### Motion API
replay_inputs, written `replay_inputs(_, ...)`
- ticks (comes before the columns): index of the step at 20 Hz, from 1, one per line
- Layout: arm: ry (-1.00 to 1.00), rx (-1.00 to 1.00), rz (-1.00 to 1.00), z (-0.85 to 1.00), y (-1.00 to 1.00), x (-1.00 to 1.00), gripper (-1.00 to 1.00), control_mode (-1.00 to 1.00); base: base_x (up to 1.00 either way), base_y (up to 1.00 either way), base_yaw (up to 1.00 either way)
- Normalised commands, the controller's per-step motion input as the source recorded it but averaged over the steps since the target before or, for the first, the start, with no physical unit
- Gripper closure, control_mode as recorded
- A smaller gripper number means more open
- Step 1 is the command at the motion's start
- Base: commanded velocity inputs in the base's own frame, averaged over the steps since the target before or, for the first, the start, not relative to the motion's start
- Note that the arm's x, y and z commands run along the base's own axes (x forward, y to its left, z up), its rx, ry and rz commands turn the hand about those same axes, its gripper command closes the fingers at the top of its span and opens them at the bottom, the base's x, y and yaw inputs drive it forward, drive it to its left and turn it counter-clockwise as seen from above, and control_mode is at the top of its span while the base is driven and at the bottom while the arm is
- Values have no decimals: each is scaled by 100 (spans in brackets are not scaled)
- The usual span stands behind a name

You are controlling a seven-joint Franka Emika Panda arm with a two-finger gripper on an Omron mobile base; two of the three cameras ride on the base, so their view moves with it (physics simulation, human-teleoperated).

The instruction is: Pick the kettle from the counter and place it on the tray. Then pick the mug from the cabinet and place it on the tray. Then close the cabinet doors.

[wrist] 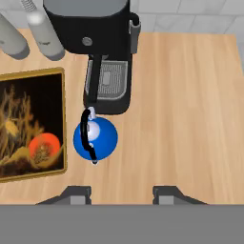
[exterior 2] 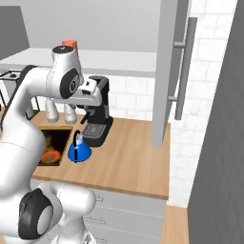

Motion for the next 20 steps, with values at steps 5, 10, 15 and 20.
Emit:
replay_inputs(5,1,0,0,-9,62,7,-100,-100,0,0,0)
replay_inputs(10,-1,0,0,-25,48,0,-100,-100,0,0,0)
replay_inputs(15,4,0,0,-47,0,9,-100,-100,0,0,0)
replay_inputs(20,11,0,-2,-97,1,40,-100,-100,0,0,0)
